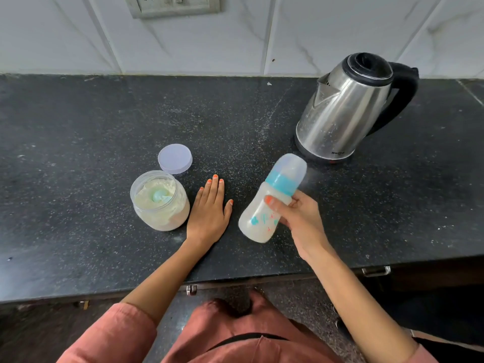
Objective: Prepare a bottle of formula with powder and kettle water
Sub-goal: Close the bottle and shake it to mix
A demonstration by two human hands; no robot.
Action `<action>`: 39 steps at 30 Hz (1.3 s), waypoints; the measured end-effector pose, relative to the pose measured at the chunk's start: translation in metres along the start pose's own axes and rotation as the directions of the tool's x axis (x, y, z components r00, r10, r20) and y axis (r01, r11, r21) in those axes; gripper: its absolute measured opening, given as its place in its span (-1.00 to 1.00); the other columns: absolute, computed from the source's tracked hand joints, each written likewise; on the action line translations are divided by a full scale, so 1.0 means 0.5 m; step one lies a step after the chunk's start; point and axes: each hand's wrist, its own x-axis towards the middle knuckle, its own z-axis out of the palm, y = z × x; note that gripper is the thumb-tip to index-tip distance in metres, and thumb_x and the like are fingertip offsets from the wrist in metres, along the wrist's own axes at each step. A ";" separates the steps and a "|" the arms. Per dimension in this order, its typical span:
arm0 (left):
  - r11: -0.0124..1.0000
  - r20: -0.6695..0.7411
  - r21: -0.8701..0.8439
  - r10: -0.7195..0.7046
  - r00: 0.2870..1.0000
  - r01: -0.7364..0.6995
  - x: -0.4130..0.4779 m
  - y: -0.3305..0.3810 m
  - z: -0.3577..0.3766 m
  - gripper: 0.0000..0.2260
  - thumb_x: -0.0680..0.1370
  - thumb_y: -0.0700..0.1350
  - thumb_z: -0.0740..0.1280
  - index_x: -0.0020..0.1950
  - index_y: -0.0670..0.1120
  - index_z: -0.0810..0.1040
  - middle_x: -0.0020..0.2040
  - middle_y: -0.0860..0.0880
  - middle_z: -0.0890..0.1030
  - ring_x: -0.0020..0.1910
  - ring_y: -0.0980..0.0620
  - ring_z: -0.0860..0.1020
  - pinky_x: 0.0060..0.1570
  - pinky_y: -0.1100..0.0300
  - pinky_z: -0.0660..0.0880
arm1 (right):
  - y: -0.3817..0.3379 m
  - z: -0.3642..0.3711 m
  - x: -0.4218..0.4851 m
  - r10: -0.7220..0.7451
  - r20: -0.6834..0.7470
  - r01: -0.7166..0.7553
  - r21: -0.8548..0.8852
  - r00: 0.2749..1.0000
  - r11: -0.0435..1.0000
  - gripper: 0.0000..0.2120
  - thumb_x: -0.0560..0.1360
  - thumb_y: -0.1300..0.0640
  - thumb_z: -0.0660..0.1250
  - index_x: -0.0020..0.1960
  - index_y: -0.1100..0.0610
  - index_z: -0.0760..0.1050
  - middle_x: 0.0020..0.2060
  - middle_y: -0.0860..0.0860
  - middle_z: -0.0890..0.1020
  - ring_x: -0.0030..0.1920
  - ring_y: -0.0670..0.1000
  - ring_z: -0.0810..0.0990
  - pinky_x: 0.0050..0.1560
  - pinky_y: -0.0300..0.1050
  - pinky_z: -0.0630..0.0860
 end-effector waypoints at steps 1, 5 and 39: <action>1.000 -0.002 0.001 0.000 1.000 0.000 0.000 0.001 0.000 -0.49 0.64 0.04 -0.06 0.53 -0.14 -0.06 0.56 -0.07 -0.08 0.53 0.02 -0.12 0.46 0.15 -0.20 | -0.004 -0.003 0.001 -0.020 0.011 0.020 -0.022 1.000 1.000 -0.70 0.15 0.03 0.46 -0.13 0.07 0.60 -0.23 -0.09 0.71 -0.16 -0.13 0.65 -0.10 -0.17 0.60; 1.000 -0.011 -0.005 0.009 1.000 -0.009 -0.002 0.001 -0.002 -0.49 0.65 0.05 -0.06 0.53 -0.14 -0.05 0.56 -0.07 -0.08 0.53 0.02 -0.12 0.45 0.16 -0.21 | -0.035 -0.020 0.043 0.009 -0.252 0.107 0.440 0.968 0.891 -0.80 0.41 0.10 0.37 0.02 0.08 0.55 -0.07 -0.04 0.68 -0.08 -0.12 0.65 -0.16 -0.19 0.61; 1.000 -0.026 0.003 0.010 1.000 -0.010 -0.001 0.000 0.003 -0.49 0.64 0.05 -0.05 0.53 -0.15 -0.04 0.55 -0.07 -0.07 0.53 0.02 -0.11 0.44 0.17 -0.21 | -0.036 -0.035 0.047 0.011 -0.330 0.158 0.480 0.944 0.863 -0.78 0.44 0.11 0.34 0.08 0.10 0.52 -0.06 -0.04 0.67 -0.07 -0.11 0.65 -0.14 -0.20 0.60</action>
